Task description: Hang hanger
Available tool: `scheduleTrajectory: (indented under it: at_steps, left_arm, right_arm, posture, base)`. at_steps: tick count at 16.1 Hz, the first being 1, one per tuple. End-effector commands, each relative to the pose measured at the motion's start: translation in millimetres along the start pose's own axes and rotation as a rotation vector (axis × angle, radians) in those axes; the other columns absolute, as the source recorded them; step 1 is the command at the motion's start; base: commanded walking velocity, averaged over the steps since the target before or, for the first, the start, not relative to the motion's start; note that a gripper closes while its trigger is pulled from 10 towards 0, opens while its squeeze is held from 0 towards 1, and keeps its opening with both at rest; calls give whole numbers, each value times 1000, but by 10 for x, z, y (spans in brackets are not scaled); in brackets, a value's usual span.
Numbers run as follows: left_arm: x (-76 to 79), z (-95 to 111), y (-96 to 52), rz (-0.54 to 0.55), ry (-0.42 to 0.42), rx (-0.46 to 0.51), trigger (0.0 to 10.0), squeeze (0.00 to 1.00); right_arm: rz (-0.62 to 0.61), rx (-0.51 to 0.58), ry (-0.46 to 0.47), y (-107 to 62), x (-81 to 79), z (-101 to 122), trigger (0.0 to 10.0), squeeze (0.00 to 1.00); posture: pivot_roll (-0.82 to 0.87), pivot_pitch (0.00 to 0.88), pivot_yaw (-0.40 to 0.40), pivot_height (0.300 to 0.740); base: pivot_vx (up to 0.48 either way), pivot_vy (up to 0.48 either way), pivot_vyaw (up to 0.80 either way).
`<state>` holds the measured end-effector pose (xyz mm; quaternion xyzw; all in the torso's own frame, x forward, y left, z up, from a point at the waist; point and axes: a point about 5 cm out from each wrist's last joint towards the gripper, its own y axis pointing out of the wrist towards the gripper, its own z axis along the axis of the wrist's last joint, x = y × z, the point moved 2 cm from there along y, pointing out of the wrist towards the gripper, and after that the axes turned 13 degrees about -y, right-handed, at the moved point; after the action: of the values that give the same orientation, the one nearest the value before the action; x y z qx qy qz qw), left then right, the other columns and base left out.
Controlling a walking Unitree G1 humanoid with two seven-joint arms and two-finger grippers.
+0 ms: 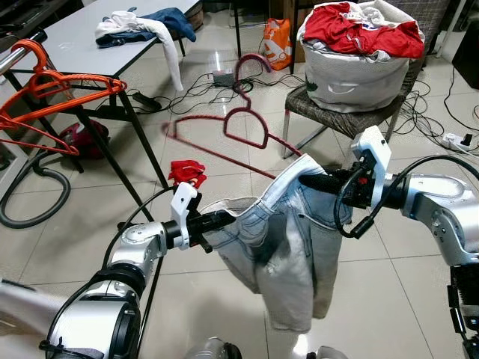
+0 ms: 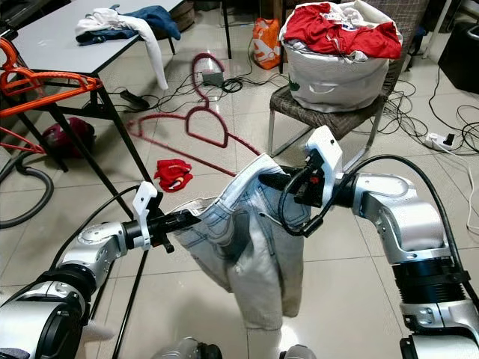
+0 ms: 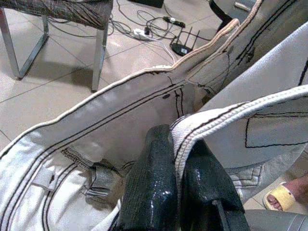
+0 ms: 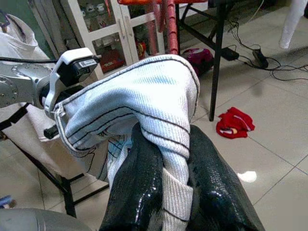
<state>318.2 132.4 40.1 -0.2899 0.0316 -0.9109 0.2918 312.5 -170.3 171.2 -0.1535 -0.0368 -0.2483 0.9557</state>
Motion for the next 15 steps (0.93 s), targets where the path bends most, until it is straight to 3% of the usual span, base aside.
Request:
scheduleTrajectory:
  at_steps: [1,4,11,15]
  left_arm:
    - [-2,82,-12,-3,46,13,0,0]
    - [-22,105,-23,18,60,22,0,0]
    - [-147,442,-133,139,175,101,0,0]
    - [-208,496,-182,205,208,100,0,0]
  right_arm:
    - [5,24,-39,14,9,85,10000,0]
    - [26,-2,-48,-12,-18,32,10000,0]
    - [43,-203,-66,-89,-88,-437,10000,0]
    - [76,-195,-39,-88,-157,-491,10000,0]
  posture:
    - [-201,0,136,740]
    - [-201,0,136,740]
    - [-201,0,134,740]
    - [-198,0,135,740]
  base:
    - [0,0,0]
    - [0,0,0]
    - [0,0,0]
    - [0,0,0]
